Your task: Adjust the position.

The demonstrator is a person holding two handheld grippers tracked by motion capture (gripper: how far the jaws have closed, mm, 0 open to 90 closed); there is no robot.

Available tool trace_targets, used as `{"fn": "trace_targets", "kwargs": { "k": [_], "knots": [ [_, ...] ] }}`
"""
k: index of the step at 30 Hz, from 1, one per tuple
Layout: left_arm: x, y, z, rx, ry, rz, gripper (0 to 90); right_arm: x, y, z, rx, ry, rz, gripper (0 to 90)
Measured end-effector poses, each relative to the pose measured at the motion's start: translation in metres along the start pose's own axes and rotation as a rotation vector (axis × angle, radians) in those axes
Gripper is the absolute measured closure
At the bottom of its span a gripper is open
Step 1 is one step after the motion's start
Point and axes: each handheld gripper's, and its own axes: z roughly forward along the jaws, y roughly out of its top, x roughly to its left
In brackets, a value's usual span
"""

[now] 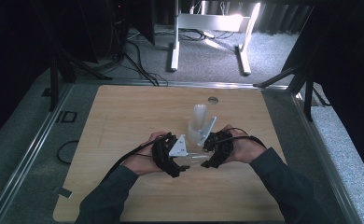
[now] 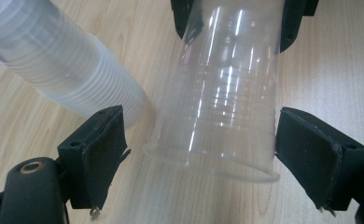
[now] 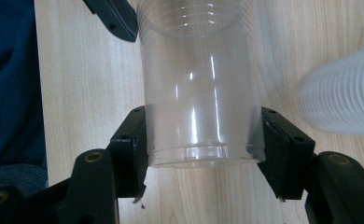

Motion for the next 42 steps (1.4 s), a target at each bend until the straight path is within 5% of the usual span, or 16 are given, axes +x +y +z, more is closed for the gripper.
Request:
{"fn": "trace_targets", "kwargs": {
  "k": [9,26,42],
  "knots": [
    [0.005,-0.005,-0.006,-0.054,0.003,-0.048,17.1,-0.003,-0.013,-0.009,-0.041,-0.011,0.027,41.0],
    [0.009,-0.007,-0.019,-0.1,0.026,-0.073,16.0,-0.005,-0.02,-0.014,-0.075,-0.039,0.045,41.0],
    [0.021,-0.017,-0.028,-0.175,-0.012,-0.176,16.4,-0.007,-0.032,-0.025,-0.181,-0.069,0.072,41.0]
  ]
}}
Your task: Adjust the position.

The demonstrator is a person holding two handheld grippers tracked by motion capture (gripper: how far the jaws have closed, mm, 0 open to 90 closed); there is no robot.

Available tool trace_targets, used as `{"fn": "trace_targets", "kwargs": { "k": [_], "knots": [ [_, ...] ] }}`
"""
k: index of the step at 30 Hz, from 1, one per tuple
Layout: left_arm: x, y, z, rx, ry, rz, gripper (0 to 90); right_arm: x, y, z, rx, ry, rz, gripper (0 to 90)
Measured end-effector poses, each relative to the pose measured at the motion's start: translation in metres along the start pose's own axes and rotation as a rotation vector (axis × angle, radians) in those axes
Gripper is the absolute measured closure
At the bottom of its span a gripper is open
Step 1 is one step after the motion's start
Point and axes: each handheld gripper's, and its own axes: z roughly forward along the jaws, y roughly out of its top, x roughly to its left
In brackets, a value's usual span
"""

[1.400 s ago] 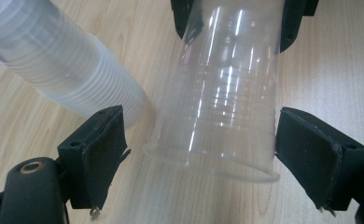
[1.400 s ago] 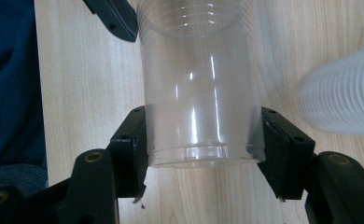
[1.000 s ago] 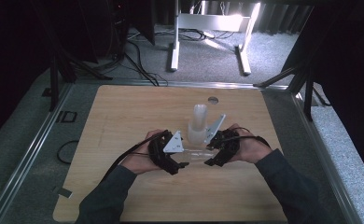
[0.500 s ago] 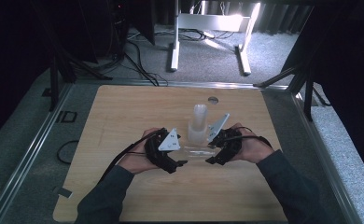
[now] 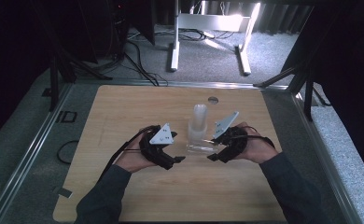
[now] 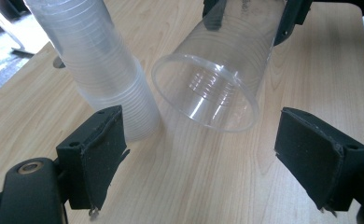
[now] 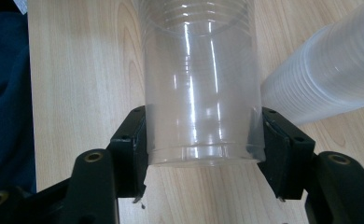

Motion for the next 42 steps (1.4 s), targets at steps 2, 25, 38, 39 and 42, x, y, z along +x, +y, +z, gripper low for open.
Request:
{"fn": "trace_targets", "kwargs": {
  "k": [2,25,38,39,42],
  "knots": [
    [0.002,-0.001,-0.001,-0.015,-0.007,-0.011,17.6,-0.001,-0.001,-0.001,-0.007,-0.005,0.003,41.0],
    [0.012,-0.01,0.0,-0.056,-0.001,-0.097,20.1,-0.003,-0.002,-0.009,-0.094,-0.033,0.023,41.1],
    [0.015,-0.012,0.001,-0.092,-0.014,-0.131,20.3,-0.004,-0.003,-0.013,-0.16,-0.04,0.041,41.1],
    [0.015,-0.012,0.001,-0.092,-0.014,-0.131,20.3,-0.004,-0.003,-0.013,-0.16,-0.04,0.041,41.1],
    [0.016,-0.014,-0.001,-0.111,-0.017,-0.149,20.3,-0.004,-0.005,-0.013,-0.19,-0.045,0.047,41.1]
  ]
}}
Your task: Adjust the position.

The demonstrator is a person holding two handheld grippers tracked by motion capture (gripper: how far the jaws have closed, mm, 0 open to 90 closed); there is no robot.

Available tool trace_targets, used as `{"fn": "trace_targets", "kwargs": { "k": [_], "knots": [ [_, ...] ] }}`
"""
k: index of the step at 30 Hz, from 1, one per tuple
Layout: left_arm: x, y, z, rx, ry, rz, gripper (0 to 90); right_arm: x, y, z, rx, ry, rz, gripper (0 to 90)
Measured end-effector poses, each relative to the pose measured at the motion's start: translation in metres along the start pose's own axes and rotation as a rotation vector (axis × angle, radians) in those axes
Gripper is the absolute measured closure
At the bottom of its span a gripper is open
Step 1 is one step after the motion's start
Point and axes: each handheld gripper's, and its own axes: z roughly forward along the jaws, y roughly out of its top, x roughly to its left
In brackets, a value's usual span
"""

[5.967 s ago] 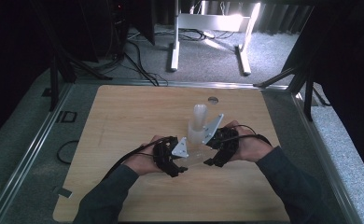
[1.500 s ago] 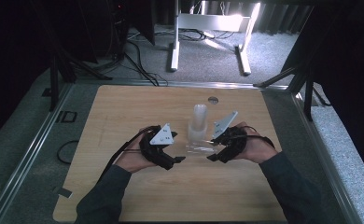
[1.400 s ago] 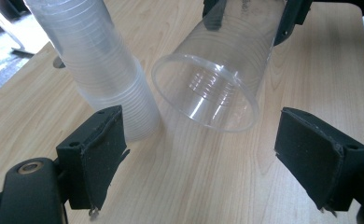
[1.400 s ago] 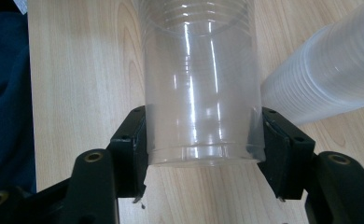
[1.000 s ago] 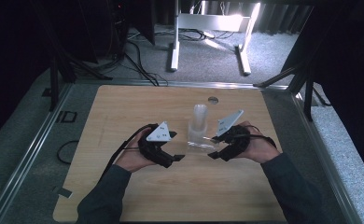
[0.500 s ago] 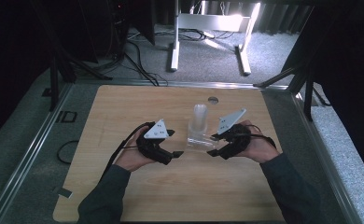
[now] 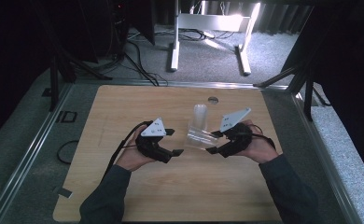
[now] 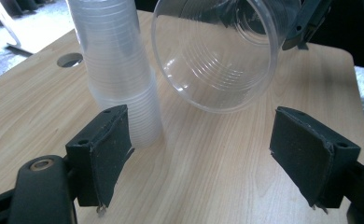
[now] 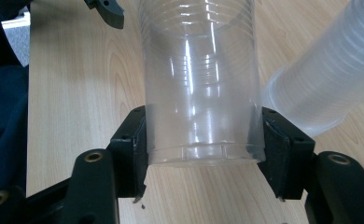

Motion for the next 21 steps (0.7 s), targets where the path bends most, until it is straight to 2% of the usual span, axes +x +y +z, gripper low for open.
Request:
{"fn": "trace_targets", "kwargs": {
  "k": [16,21],
  "knots": [
    [-0.0008,0.0003,-0.0034,-0.023,0.015,0.003,20.4,-0.0004,-0.003,-0.0013,-0.079,-0.003,0.025,41.1],
    [0.0017,-0.0003,-0.0048,-0.044,0.003,-0.012,20.9,0.0,-0.0034,0.0006,-0.1,0.0,0.031,41.1]
  ]
}}
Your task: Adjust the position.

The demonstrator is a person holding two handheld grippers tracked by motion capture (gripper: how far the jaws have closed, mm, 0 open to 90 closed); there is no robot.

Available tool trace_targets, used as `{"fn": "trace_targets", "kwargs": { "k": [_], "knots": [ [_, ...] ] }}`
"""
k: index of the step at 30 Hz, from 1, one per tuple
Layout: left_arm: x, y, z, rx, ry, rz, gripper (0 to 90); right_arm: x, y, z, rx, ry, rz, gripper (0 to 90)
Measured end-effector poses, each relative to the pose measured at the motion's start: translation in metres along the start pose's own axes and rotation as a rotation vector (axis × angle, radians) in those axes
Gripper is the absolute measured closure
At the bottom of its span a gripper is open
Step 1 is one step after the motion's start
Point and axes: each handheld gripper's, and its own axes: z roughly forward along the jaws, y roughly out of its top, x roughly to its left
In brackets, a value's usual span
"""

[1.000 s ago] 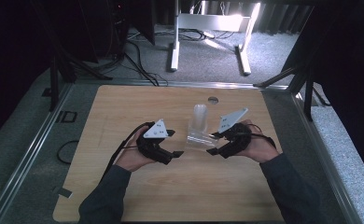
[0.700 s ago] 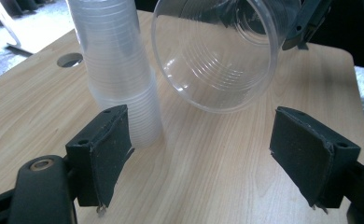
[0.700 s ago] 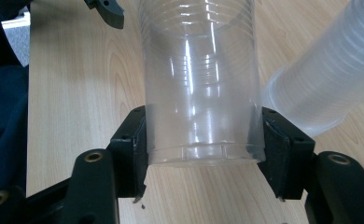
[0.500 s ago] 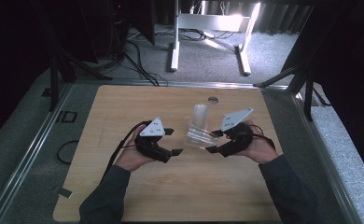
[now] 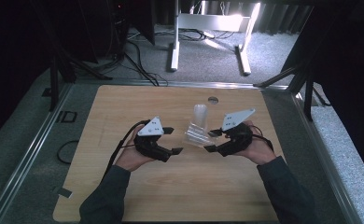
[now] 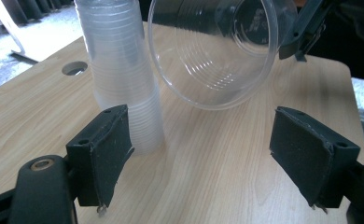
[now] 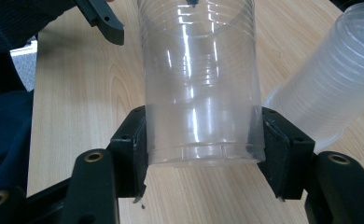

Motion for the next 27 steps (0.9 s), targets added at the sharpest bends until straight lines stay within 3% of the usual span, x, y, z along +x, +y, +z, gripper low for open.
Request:
{"fn": "trace_targets", "kwargs": {
  "k": [19,27],
  "knots": [
    [0.0022,-0.0021,-0.0022,-0.039,-0.026,-0.031,22.8,-0.0001,-0.0017,0.0044,-0.091,0.012,0.014,41.1],
    [0.0039,-0.0021,-0.0025,-0.061,-0.052,-0.05,22.8,0.0,-0.0004,0.0044,-0.157,0.019,0.019,41.1]
  ]
}}
